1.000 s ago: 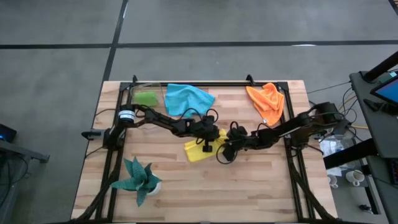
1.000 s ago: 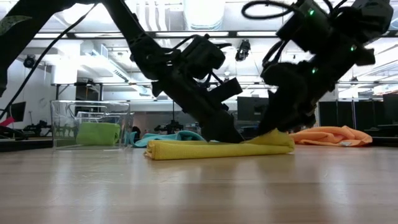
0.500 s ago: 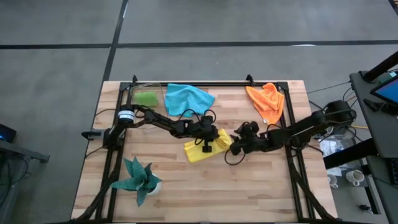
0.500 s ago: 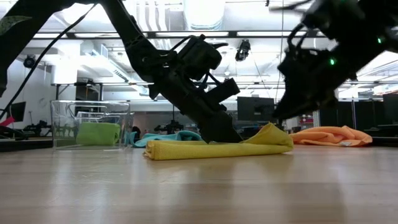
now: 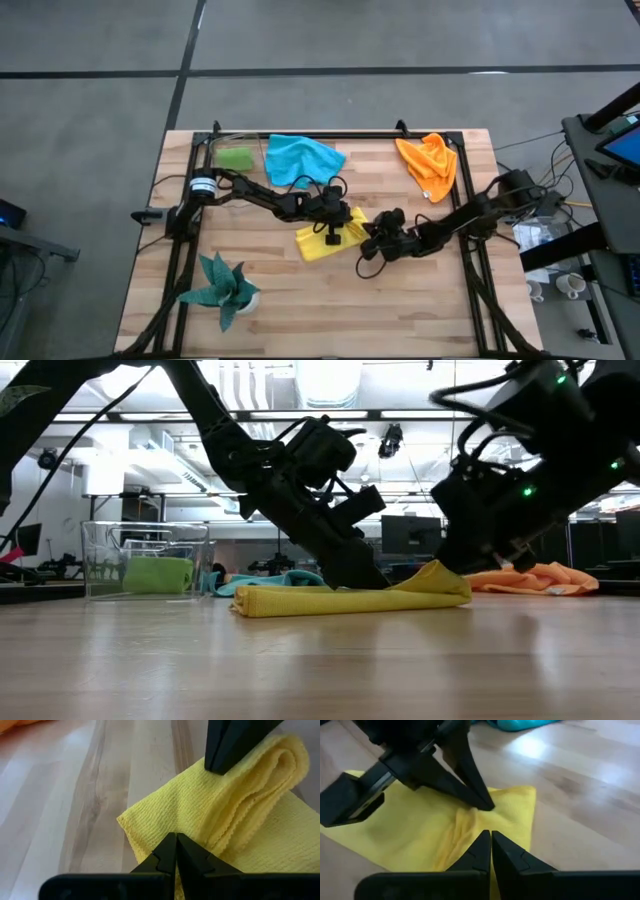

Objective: Roll microfiber towels into tight, uniform cylinder then place into a basket
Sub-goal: Roll the yellow microfiber towel

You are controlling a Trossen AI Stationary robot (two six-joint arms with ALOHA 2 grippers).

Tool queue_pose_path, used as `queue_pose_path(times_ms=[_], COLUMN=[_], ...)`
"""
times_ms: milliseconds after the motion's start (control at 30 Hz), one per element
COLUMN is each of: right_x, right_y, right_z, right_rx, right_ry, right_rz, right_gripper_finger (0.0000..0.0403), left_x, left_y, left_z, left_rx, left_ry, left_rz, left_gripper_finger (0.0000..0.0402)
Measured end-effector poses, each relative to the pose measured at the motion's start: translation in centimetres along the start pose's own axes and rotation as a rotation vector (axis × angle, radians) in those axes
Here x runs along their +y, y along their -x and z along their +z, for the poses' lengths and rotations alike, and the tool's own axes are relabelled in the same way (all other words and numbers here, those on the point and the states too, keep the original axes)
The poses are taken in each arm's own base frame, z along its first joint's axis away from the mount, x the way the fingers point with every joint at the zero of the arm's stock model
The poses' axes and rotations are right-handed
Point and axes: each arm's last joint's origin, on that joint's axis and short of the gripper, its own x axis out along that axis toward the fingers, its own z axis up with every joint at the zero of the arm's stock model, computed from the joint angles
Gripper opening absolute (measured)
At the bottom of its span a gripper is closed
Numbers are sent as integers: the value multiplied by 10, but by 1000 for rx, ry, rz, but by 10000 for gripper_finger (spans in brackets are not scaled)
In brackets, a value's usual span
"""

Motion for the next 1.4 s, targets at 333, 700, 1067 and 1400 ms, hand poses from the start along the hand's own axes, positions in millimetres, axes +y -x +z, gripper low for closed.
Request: queue_pose_path(times_ms=[333,700,1067,1400], right_x=[21,20,16,16], right_y=[2,4,-8,-8], right_z=[-1,-5,-22,-22], right_rx=[17,32,72,83], right_ry=[-15,-18,-36,-7], right_rz=[73,67,36,38], right_gripper_finger=[9,8,8,8], left_x=[0,0,1,-12], left_y=[0,0,0,12], left_z=[0,0,4,24], left_rx=[-4,-6,-38,-106], left_ry=[0,0,2,-65], left_rz=[1,1,15,136], left_gripper_finger=[0,0,0,0])
